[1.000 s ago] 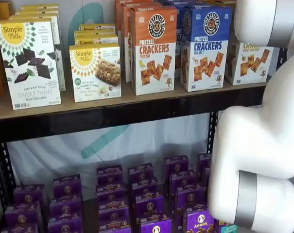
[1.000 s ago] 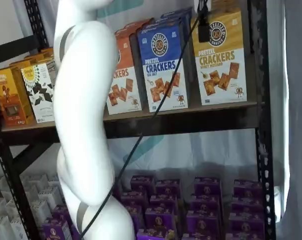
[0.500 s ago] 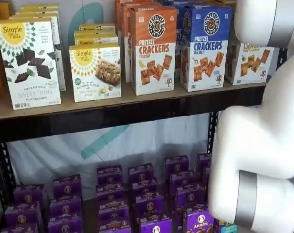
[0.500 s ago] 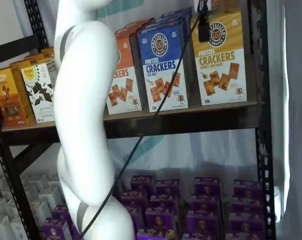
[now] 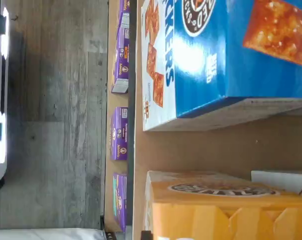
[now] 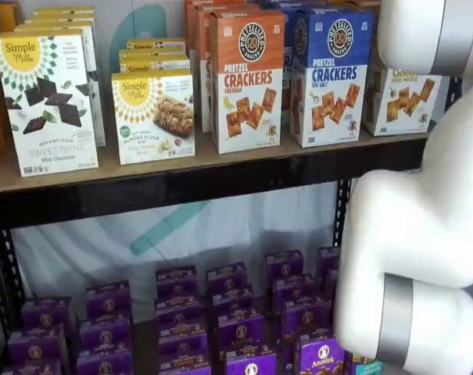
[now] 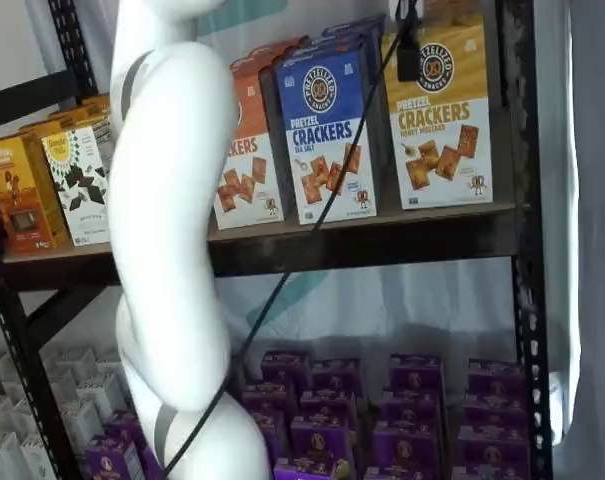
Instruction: Retrieve the yellow and white box located on the top shelf, the sixth one from the left
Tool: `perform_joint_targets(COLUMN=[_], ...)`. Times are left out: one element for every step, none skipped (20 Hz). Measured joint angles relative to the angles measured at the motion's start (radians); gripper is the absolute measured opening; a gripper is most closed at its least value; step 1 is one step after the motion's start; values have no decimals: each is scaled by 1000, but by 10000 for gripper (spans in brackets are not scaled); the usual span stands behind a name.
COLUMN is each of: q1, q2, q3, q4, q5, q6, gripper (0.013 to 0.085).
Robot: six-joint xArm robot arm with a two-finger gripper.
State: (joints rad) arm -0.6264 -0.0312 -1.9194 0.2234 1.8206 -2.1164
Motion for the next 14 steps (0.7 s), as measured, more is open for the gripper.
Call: perform_joint_targets(q1=[-2,-4,-6,-9,-13,-16,-19,-23,-25,-27,-30,-32,-34,-36], q2=[-2,-4,-3,1,3,4,5,7,8,10,12,13,13,12], q3=[1,2,-1,-11,-18,-22,-26,-33,-38,-43,-49,-53,-55,-55], q4=[2,3,4,4,5,6,6,7,7,7,9,10,11,12], q5=[-1,0,4,13,20,24,28,35,40,46,53,58,62,65], q6=[-2,-3,-4,-5,-8,-10,-12,-14,-16,-17,-18,-19,-20,-21], gripper=[610,610,610,610,610,610,610,610,610,610,610,610,610,610])
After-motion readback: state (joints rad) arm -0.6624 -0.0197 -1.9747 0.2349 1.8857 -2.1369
